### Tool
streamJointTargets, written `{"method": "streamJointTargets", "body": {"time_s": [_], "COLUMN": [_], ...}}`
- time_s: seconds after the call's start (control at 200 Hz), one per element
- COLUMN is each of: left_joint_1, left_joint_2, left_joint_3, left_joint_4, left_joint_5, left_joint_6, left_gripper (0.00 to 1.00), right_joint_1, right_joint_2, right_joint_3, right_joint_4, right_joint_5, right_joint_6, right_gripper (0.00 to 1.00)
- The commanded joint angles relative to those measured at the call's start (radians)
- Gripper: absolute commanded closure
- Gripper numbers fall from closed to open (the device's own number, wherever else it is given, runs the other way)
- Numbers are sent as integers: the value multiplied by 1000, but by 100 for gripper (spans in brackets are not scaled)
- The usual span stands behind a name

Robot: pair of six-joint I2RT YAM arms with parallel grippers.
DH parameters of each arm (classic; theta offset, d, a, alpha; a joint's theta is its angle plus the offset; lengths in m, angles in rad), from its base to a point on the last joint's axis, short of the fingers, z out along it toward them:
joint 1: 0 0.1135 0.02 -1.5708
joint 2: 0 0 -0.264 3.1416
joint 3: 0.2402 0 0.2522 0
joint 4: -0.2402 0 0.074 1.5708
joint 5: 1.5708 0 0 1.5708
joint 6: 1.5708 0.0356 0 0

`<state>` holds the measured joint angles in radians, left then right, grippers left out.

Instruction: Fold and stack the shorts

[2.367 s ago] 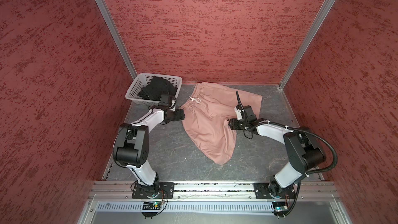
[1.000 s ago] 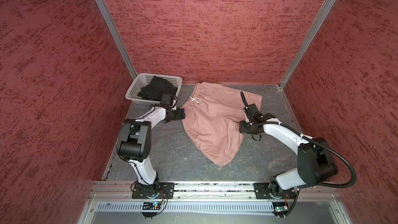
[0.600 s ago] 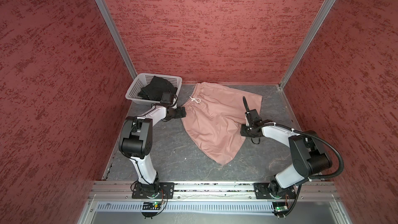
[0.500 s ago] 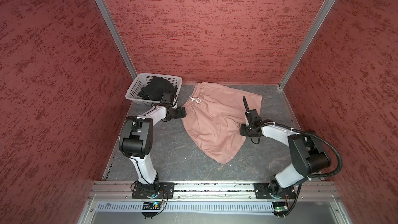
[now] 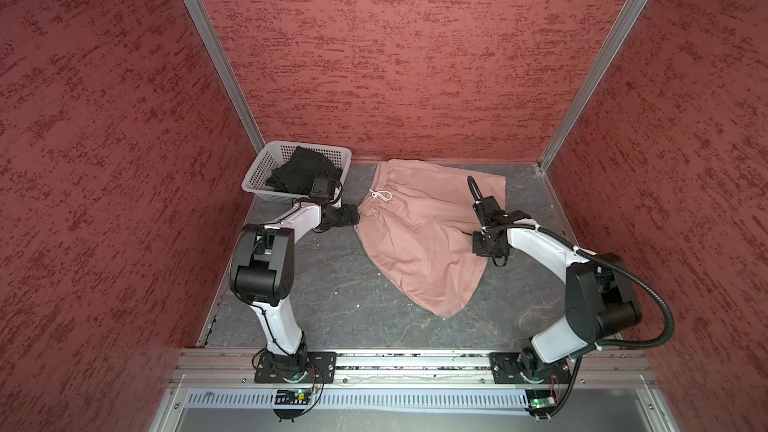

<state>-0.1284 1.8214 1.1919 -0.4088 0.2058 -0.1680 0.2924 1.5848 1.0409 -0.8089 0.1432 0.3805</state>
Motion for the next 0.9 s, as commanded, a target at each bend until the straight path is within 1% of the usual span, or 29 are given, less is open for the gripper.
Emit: {"method": "streamJointTargets", "body": {"time_s": [0.0,0.03,0.065,0.1,0.135,0.265,0.346,0.391,0.501,0.616,0.656,0.676,0.731,0.766,0.832,0.897], "left_joint_1": [-21,-28,-31,-31,-30,-19,-18,-20,-20,-20,-19,-19,-19,-19,-20,-19], "left_joint_2": [15,15,18,21,26,62,92,104,111,123,130,135,149,160,163,142], "left_joint_3": [11,9,5,0,-3,17,48,64,59,53,57,58,67,73,76,54], "left_joint_4": [18,21,28,37,46,56,52,43,57,72,75,78,82,77,71,70], "left_joint_5": [25,24,30,41,44,42,66,69,79,85,84,84,83,82,70,54], "left_joint_6": [-7,-8,-12,-19,-23,-24,-22,-22,-35,-38,-36,-35,-35,-33,-31,-37], "left_gripper": [7,7,7,7,7,9,15,19,27,39,48,56,86,100,100,100], "right_joint_1": [-9,-9,-9,-9,-9,-7,5,19,76,124,139,150,179,196,220,220], "right_joint_2": [11,2,-19,-53,-92,-236,-298,-325,-370,-417,-421,-419,-408,-397,-378,-372], "right_joint_3": [9,16,27,34,40,21,-44,-86,-163,-232,-245,-250,-250,-248,-251,-264], "right_joint_4": [-68,-62,-53,-38,-19,57,135,173,202,221,210,198,139,96,35,13], "right_joint_5": [59,67,62,38,5,-123,-240,-286,-307,-355,-373,-373,-365,-348,-310,-273], "right_joint_6": [-5,-5,-7,-8,-13,5,35,59,100,145,151,152,139,135,142,176], "right_gripper": [56,53,48,41,39,38,40,40,40,41,41,41,41,41,41,40]}}
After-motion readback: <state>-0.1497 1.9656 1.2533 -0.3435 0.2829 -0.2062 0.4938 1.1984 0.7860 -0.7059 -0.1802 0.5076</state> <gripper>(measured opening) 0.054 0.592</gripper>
